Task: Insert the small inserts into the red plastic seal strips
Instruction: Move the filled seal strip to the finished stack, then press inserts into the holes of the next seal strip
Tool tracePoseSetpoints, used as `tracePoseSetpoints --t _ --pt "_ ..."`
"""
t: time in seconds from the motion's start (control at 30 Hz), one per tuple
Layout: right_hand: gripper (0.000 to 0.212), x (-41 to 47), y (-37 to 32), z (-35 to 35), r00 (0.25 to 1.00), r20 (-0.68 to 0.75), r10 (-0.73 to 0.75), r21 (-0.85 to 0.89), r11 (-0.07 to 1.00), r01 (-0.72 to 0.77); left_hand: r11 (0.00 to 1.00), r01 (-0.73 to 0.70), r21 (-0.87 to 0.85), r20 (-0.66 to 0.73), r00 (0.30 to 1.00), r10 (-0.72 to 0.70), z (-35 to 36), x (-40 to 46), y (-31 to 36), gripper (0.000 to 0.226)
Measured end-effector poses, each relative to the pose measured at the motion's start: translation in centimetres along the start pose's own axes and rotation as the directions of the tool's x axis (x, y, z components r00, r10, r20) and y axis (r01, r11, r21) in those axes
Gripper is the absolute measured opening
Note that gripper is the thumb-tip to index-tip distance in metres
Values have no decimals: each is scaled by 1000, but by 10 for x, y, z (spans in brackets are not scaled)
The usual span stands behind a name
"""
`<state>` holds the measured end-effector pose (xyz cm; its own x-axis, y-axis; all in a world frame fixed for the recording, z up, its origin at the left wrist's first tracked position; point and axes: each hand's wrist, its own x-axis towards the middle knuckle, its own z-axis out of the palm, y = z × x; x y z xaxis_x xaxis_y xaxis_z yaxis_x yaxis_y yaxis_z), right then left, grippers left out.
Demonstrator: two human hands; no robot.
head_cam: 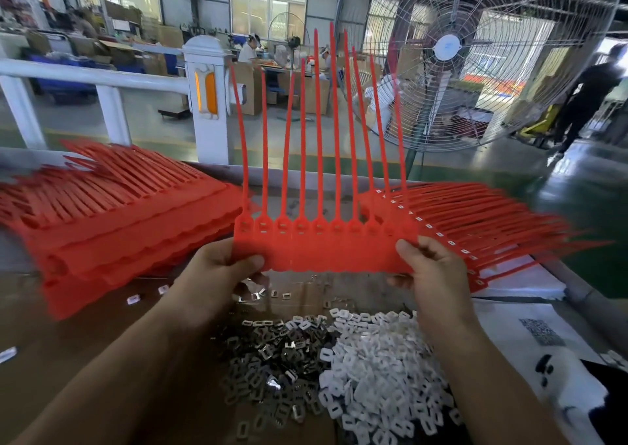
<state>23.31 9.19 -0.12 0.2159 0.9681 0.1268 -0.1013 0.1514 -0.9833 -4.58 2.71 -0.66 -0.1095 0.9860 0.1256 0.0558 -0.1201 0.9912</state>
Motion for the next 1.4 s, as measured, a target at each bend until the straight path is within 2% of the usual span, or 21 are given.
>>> tracePoseSetpoints --t 0.17,0.33,0.43,0.53,0.63,0.77,0.93,1.07,1.23,1.33,1.4 --pt "10 0 5 -3 1000 8 2 -125 992 -1 992 -68 104 -3 998 68 -4 4 -7 37" --pt "6 6 13 -6 997 -24 68 -247 966 -72 977 -77 201 -101 990 98 -5 9 -15 25" --pt "10 9 17 -8 997 -30 71 -351 933 -77 951 -25 310 -171 982 81 -5 9 -18 18" --pt "18 13 18 -14 999 -40 21 -475 879 -38 870 22 493 -202 975 90 -7 10 -19 24" --pt "8 15 16 -17 1000 -29 2 -541 841 -17 833 41 551 -196 977 81 -6 9 -17 33" --pt "31 12 12 -17 998 15 -68 -674 736 61 783 75 618 -195 979 60 -5 6 -13 36" --pt "24 12 7 -22 993 68 -93 -766 633 111 750 104 653 -193 981 32 -7 3 -6 39" --pt "17 10 0 -26 993 105 -48 -824 555 114 740 140 658 -171 985 -34 -7 0 -1 39" --pt "26 6 -5 -25 995 95 -12 -888 451 90 697 171 696 -188 981 -53 -8 0 -1 26" --pt "30 1 -9 -24 993 112 -22 -932 345 113 687 164 708 -185 982 -43 -8 0 -2 36" --pt "27 -2 -14 -21 981 171 -89 -933 306 190 682 153 716 -178 984 -34 -8 0 -3 39"
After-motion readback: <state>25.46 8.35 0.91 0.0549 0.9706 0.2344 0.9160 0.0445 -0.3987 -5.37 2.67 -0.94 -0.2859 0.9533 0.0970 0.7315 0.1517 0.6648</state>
